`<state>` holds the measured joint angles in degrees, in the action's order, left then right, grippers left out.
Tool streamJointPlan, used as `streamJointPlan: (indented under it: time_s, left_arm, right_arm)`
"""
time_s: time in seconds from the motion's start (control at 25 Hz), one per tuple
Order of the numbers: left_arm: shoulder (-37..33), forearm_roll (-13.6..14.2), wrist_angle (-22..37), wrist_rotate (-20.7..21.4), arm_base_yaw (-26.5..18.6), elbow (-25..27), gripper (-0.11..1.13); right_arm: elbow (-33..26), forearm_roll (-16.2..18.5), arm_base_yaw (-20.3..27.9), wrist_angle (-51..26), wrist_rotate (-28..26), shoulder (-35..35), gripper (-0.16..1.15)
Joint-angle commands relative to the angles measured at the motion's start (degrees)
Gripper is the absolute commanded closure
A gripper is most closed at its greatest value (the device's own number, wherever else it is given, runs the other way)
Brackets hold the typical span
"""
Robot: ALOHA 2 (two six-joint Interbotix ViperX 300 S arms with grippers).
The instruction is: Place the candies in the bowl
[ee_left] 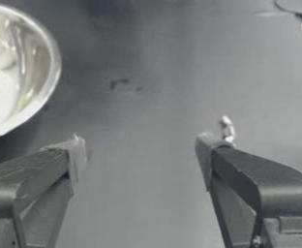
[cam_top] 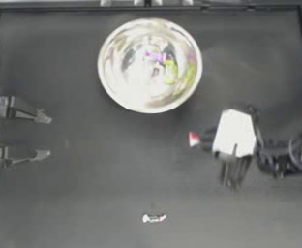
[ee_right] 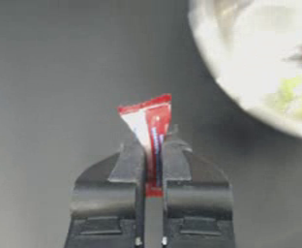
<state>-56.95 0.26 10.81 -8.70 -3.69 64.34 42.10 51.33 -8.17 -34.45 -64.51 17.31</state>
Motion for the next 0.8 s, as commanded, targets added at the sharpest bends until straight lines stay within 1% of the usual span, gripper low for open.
streamJointPlan:
  time_s: [0.04,0.28,0.4,0.48,0.56,0.72,0.8]
  left_arm:
    - [0.35,-0.18,-1.14,0.00,0.00,-0.44,0.04]
    - [0.70,-0.97,-1.41,0.00,0.00,-0.26,0.04]
    - [0.97,-1.41,-1.58,-0.09,0.00,-0.18,0.04]
    - [1.14,-1.76,-2.20,-0.09,-0.09,-0.09,0.04]
    - [1.23,-2.11,-2.72,-0.09,0.00,0.09,0.04]
    - [1.23,-2.81,-3.78,-0.09,0.00,0.70,0.04]
    - [1.32,-3.43,-3.87,0.00,0.00,0.88,0.04]
  right_arm:
    - [1.32,3.96,9.32,9.58,0.00,2.81,0.69]
    - [1.32,10.11,22.94,22.76,0.09,1.67,0.69]
    - [0.18,12.66,27.86,27.07,0.09,-0.70,0.69]
    - [-1.23,13.80,30.06,29.27,0.09,-2.99,0.69]
    - [-3.34,15.64,31.64,30.67,0.09,-6.24,0.69]
    - [-7.82,19.25,32.87,30.85,0.09,-12.74,0.69]
    - [-9.58,20.30,33.22,30.67,0.09,-15.82,0.69]
